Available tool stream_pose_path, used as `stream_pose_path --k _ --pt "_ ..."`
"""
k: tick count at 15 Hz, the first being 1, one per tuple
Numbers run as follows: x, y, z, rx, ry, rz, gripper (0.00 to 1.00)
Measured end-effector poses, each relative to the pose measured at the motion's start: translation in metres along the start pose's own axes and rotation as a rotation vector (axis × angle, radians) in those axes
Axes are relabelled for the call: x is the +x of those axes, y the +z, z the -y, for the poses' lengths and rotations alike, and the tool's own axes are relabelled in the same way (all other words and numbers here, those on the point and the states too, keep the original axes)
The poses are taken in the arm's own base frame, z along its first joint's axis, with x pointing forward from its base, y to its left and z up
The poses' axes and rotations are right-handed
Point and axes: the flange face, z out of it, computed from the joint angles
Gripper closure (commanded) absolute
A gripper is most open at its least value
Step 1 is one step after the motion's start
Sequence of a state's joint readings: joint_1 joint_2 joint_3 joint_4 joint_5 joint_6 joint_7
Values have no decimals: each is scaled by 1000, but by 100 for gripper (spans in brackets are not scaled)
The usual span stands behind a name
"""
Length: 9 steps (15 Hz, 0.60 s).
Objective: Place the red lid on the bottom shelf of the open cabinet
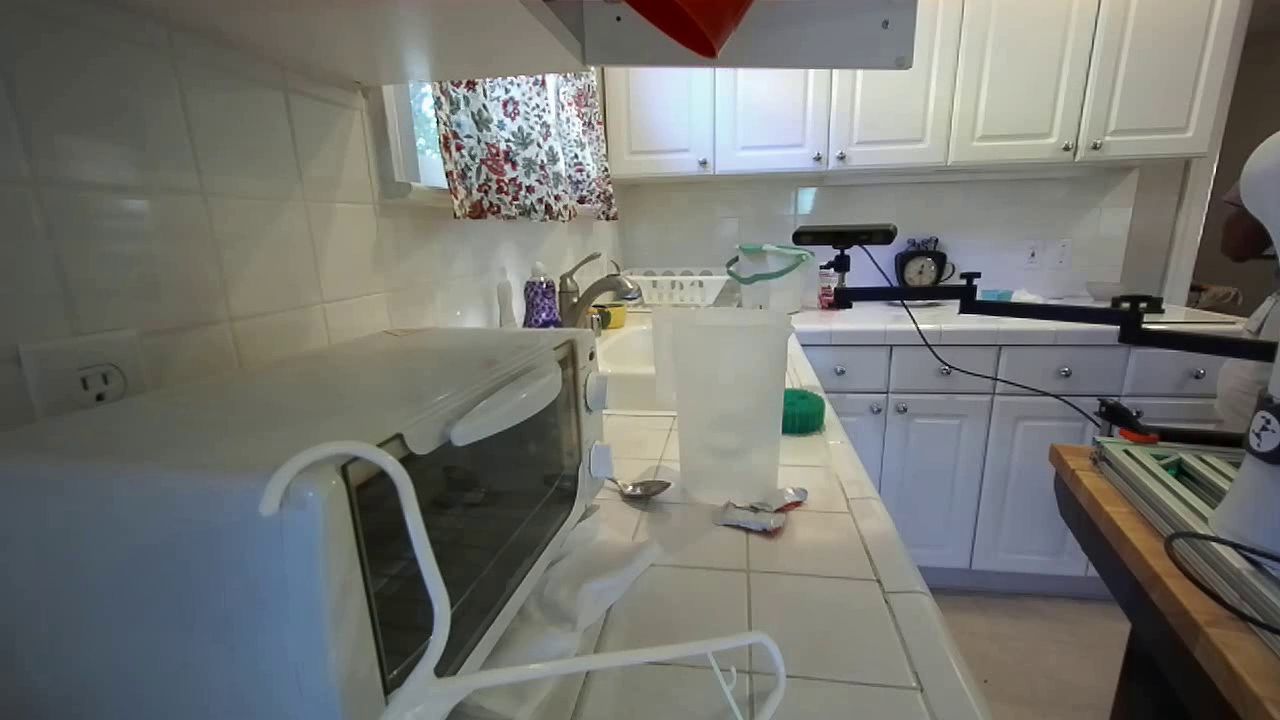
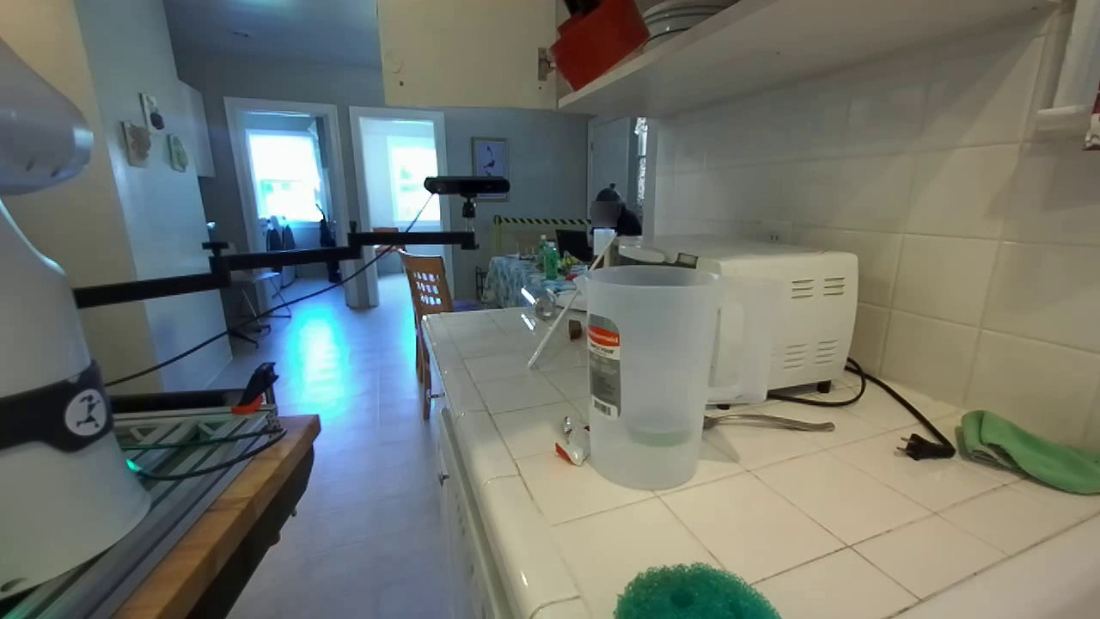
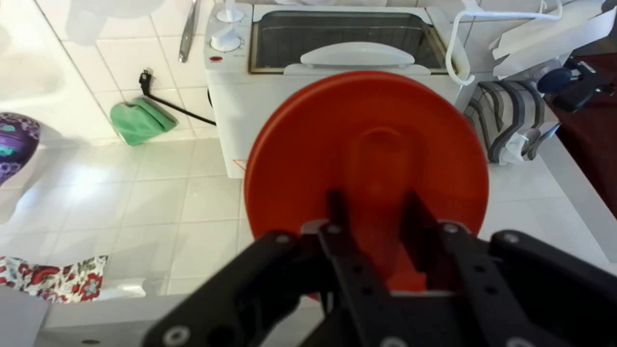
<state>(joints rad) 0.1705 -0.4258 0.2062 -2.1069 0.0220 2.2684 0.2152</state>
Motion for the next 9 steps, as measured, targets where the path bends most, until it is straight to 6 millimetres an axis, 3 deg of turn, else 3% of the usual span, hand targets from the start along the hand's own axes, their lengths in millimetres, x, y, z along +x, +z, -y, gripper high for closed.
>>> stream_pose_path --k 5,9 --pt "26 -44 11 -1 -36 -128 92" --pt "45 -64 15 7 -67 -208 92"
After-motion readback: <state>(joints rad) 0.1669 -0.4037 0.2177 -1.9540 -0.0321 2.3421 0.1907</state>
